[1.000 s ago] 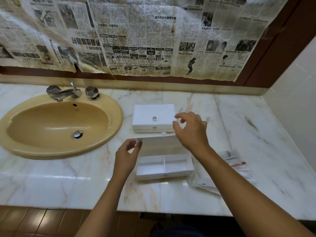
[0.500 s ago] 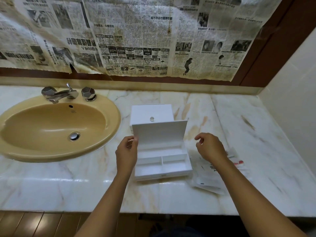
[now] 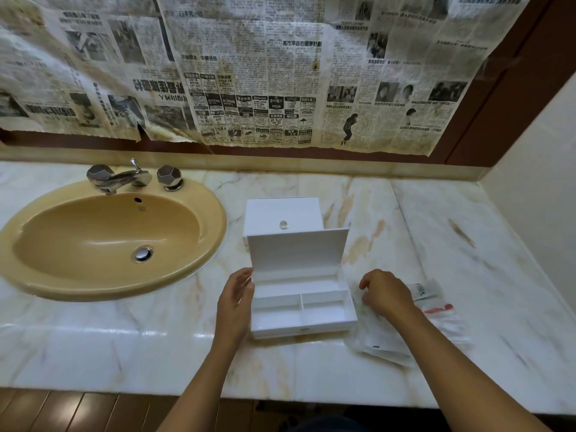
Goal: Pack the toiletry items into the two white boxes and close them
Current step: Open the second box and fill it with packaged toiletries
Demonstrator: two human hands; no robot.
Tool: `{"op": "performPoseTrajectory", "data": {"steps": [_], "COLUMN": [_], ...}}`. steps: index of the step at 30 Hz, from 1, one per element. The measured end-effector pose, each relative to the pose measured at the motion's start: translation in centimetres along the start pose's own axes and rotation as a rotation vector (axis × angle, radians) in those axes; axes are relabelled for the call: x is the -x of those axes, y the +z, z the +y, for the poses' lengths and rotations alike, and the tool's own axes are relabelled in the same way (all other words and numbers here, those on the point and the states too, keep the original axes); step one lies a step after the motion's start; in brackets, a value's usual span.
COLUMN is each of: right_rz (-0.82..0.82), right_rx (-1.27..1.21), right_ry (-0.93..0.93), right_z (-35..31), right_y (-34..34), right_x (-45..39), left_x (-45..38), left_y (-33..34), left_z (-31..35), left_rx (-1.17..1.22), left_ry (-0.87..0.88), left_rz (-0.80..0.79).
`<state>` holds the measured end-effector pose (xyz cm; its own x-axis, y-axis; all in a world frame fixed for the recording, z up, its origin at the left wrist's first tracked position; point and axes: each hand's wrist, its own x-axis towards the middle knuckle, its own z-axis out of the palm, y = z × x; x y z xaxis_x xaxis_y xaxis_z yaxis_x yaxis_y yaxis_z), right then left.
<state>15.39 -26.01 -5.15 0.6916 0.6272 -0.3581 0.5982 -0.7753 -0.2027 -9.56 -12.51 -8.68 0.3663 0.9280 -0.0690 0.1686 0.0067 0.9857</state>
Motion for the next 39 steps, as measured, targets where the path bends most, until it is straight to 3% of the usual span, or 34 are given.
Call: {"op": "performPoseTrajectory", "data": {"steps": [13,23,34,39], "right_rz": [0.133,0.397,0.249,0.197], "right_rx": [0.009,-0.203,-0.799,-0.826], "right_ry": [-0.082,-0.272,-0.573,-0.588], "right_z": [-1.6,-4.4,-11.2,-12.8], "right_y": [-1.8,-5.9,-9.6,-7.0], "right_x": [1.1,3.9,11.0,9.0], "left_x": [0.0,0.3,0.3,0.4], "left_y": [-0.2,0.1,0.1,-0.1], "left_z": [-0.9,-0.7,-0.2,-0.1], "left_rx": [-0.012,0.005,0.054,0.068], "left_ry": [0.024,0.016,0.005,-0.005], "left_rz": [-0.056,-0.043,-0.031,-0.041]}}
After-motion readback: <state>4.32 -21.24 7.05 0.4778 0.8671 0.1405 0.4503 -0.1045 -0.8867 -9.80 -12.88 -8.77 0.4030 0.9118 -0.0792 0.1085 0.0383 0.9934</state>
